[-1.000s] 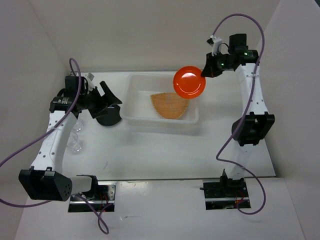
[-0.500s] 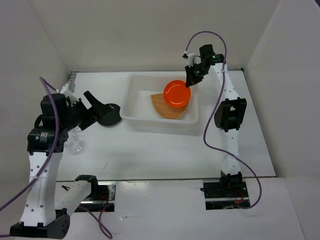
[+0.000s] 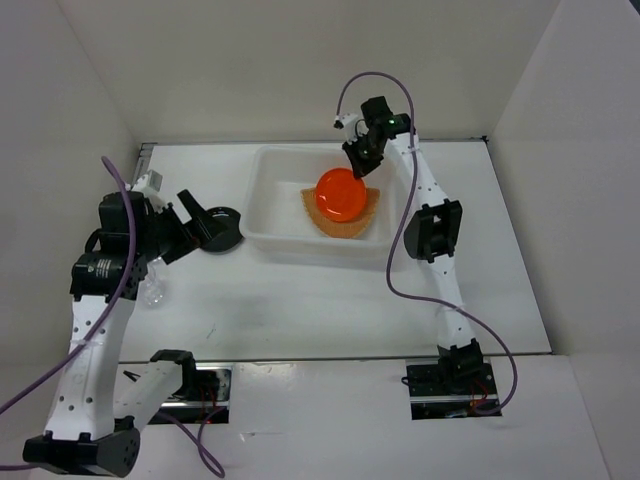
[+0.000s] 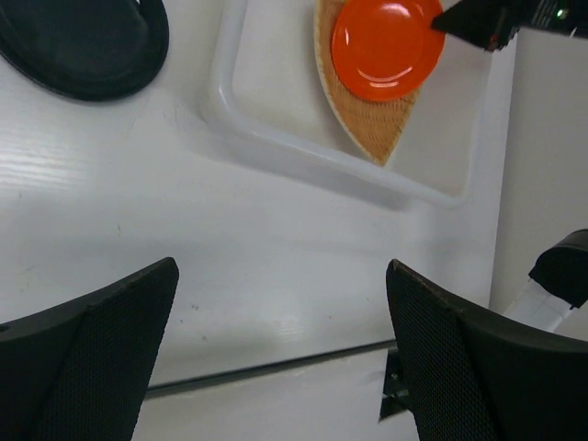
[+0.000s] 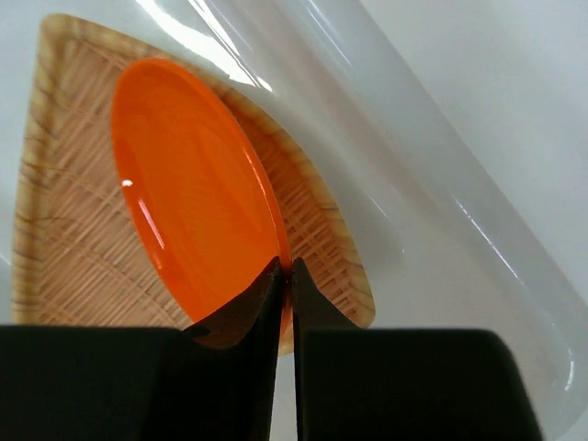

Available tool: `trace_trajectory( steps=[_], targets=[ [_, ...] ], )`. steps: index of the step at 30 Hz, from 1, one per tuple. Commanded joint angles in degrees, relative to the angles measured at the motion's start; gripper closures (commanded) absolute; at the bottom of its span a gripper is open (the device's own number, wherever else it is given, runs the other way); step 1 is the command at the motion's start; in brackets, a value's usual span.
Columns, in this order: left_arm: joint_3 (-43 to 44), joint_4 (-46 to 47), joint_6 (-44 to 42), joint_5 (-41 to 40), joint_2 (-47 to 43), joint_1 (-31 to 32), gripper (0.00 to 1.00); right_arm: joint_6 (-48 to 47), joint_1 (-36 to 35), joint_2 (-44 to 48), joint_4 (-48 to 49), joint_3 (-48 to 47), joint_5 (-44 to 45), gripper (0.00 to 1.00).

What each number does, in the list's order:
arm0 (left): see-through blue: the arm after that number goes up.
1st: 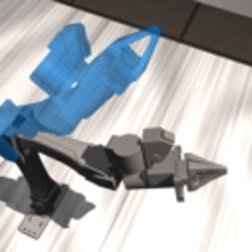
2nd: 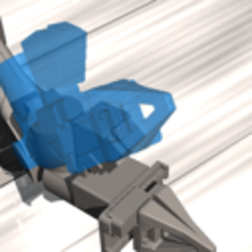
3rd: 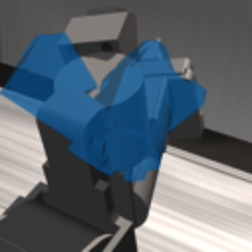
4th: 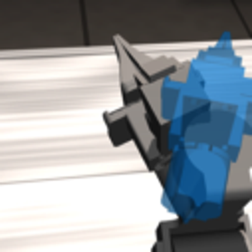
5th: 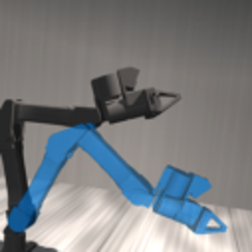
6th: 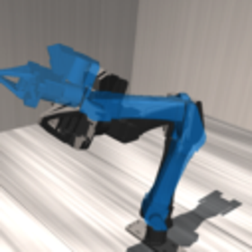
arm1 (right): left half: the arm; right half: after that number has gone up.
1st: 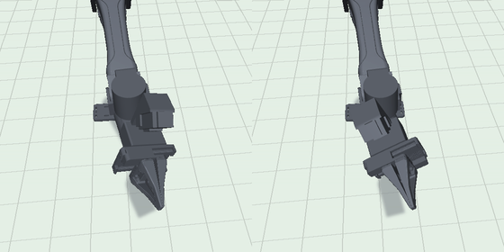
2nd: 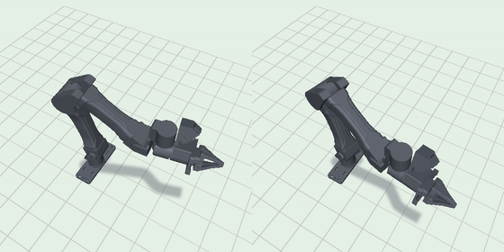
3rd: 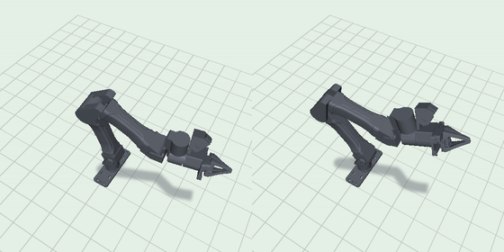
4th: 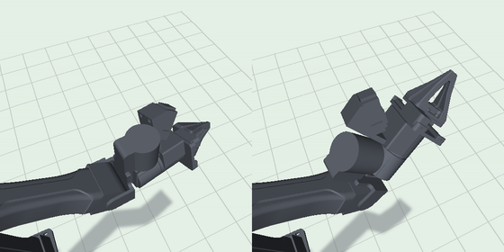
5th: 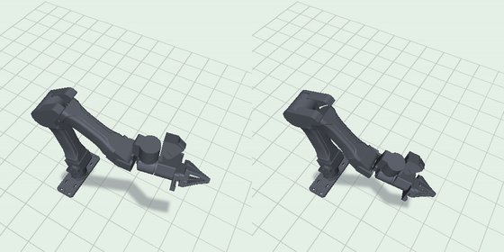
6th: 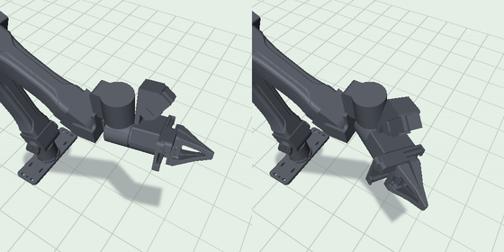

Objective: Place the mixed dishes into the plastic bin

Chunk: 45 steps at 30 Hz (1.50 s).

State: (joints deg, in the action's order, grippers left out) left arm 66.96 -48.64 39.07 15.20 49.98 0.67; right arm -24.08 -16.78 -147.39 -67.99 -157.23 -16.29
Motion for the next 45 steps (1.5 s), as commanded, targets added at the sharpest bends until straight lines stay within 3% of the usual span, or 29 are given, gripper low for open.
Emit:
trace_trajectory(
  steps=[1,3,4,8,13,18,20,24,28,45],
  targets=[
    [-1.21,6.27,-4.26,-2.72,1.52,-0.23,0.0,-1.32,0.34,-1.14,-3.81,0.34,3.28,0.87],
    [-2.17,8.99,-4.26,-2.72,3.01,-0.23,0.0,-1.32,0.34,-1.14,-3.82,0.34,3.29,0.62],
    [-2.18,10.05,-4.79,-2.72,4.85,-0.23,0.0,-1.32,0.34,-0.53,-3.82,0.34,3.9,0.4],
    [-2.97,15.4,-5.41,-3.25,10.66,-0.84,0.0,-0.01,0.34,0.61,-4.34,-7.29,4.52,0.04],
    [-7.36,25.68,-3.92,-5.7,15.23,-0.32,0.0,1.92,-0.28,8.42,-4.35,-8.28,8.46,0.03],
    [-5.53,24.22,-4.0,-19.82,27.96,0.21,0.0,1.93,0.87,21.69,-4.96,5.59,8.48,0.03],
    [-2.99,24.21,-4.0,-20.83,34.88,0.21,0.0,0.96,1.56,26.42,-4.27,12.69,8.47,0.03],
    [1.24,22.72,-3.22,-14.69,45.02,-3.03,0.0,0.96,4.29,31.62,-3.03,19.41,7.94,0.03],
    [-0.94,26.75,0.3,-6.43,48.02,-8.39,0.0,0.96,4.91,35.94,-3.03,25.64,6.1,0.03],
    [-2.89,30.63,-1.89,-2.37,55.84,-12.0,0.0,2.01,4.91,44.65,6.55,56.49,5.31,0.04]
  ],
)
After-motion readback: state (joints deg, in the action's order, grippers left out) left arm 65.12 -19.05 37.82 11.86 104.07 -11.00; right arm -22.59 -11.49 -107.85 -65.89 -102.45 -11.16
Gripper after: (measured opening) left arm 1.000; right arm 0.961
